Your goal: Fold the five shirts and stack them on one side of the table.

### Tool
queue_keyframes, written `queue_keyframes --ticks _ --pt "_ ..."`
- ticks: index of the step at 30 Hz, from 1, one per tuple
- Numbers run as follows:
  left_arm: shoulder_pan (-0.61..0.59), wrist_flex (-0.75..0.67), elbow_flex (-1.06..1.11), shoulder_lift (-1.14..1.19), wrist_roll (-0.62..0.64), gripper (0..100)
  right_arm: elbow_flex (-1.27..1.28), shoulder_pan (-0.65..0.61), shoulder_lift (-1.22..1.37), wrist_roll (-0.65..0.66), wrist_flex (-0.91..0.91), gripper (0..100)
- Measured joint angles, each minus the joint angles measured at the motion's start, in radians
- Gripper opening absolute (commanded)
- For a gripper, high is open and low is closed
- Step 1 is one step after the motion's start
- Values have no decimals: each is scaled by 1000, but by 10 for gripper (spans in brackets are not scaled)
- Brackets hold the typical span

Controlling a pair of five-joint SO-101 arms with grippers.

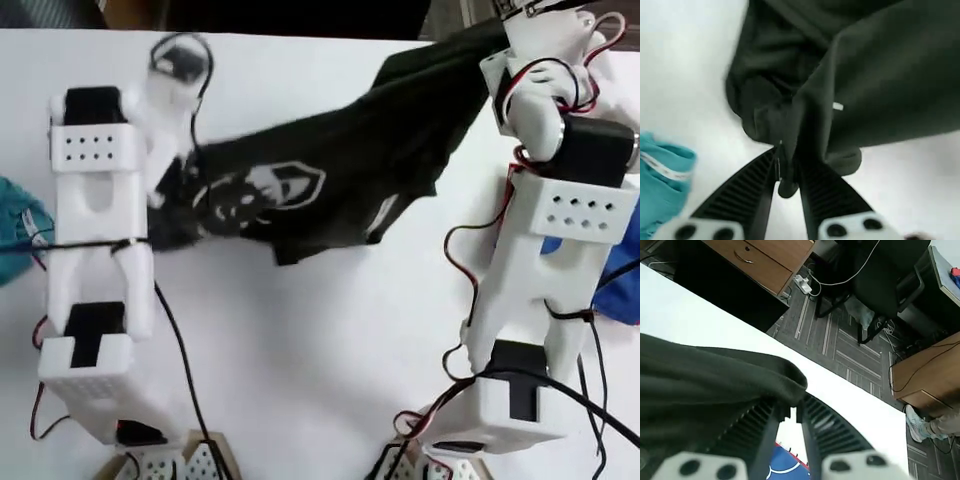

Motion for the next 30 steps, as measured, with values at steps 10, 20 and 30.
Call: queue_keyframes --ticks 10,20,30 --pt "-173 0 78 0 -153 229 75 -63 -2 -60 0 19" --pt "-201 -6 -32 0 -160 232 393 -219 0 -232 -28 103" --pt "-233 -38 -26 215 -11 233 396 -466 400 -370 -178 279"
